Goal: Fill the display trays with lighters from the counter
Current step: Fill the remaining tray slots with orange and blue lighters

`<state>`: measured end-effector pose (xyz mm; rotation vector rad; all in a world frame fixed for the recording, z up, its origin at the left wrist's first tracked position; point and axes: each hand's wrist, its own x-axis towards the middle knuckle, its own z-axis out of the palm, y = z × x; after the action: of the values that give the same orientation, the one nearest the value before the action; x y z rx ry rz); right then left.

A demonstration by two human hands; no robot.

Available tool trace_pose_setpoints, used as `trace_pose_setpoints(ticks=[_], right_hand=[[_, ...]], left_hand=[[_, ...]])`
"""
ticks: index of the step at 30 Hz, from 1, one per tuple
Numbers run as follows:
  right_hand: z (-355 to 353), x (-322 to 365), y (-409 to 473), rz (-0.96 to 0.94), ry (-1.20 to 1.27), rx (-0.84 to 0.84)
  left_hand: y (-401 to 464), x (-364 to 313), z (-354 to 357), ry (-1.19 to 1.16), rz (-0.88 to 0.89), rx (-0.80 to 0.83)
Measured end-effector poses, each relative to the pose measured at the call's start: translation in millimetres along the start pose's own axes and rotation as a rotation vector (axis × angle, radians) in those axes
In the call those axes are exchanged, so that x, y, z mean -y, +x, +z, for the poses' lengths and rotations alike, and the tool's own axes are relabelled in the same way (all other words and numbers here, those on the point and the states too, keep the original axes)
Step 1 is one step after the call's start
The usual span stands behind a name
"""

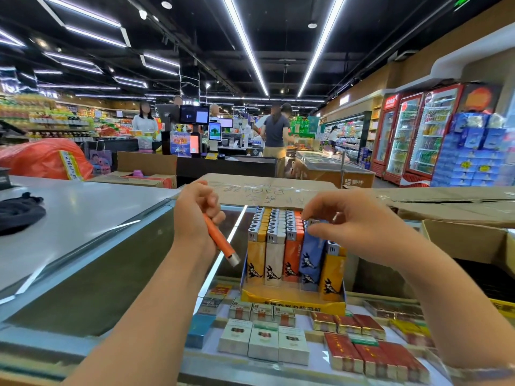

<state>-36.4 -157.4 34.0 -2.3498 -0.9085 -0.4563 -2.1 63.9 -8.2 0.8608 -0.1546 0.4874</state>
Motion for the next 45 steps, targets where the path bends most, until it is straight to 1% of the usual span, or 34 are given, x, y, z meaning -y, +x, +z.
trace_pose_setpoints(ticks=[2, 5, 8, 14, 16, 19, 21, 27, 33, 36, 39, 41, 43, 45], right_hand=[[2, -2, 1, 0.016, -0.059, 0.097], [7, -7, 3, 0.038, -0.131, 0.191], [10, -12, 6, 0.069, -0.125, 0.204], [9, -22, 8, 0.092, -0.058, 0.235], [3, -28, 4, 0.165, -0.107, 0.307], [2, -33, 0, 0.339, -0.153, 0.459], [9, -36, 2, 0.380, -0.166, 0.483], [25, -40, 13, 0.324, -0.052, 0.393], [51, -37, 29, 0.249, 0.025, 0.284], [59, -32, 33, 0.229, 0.012, 0.272], [60, -22, 32, 0.195, -0.039, 0.218], [60, -8, 28, 0.064, -0.214, 0.075], [62, 9, 24, -0.151, -0.353, -0.070], [66, 20, 20, -0.305, -0.393, -0.121]], left_hand=[[0, 1, -1, -0.055, -0.019, -0.039], [0, 3, -3, -0.113, -0.063, -0.101], [1, 4, -6, -0.137, -0.087, -0.149], [-2, 5, -7, -0.167, -0.102, -0.194], [-2, 4, -9, -0.189, -0.104, -0.216], [-3, 4, -12, -0.207, -0.110, -0.245], [-3, 3, -13, -0.228, -0.111, -0.256], [1, -6, -22, -0.351, -0.052, -0.309], [-3, -18, -17, -0.340, 0.044, -0.353], [-6, -22, -7, -0.281, 0.133, -0.294], [-12, -17, 4, -0.217, 0.145, -0.198], [-14, -13, 8, -0.187, 0.132, -0.167], [-15, -11, 8, -0.190, 0.125, -0.153], [-15, -10, 8, -0.209, 0.114, -0.130]])
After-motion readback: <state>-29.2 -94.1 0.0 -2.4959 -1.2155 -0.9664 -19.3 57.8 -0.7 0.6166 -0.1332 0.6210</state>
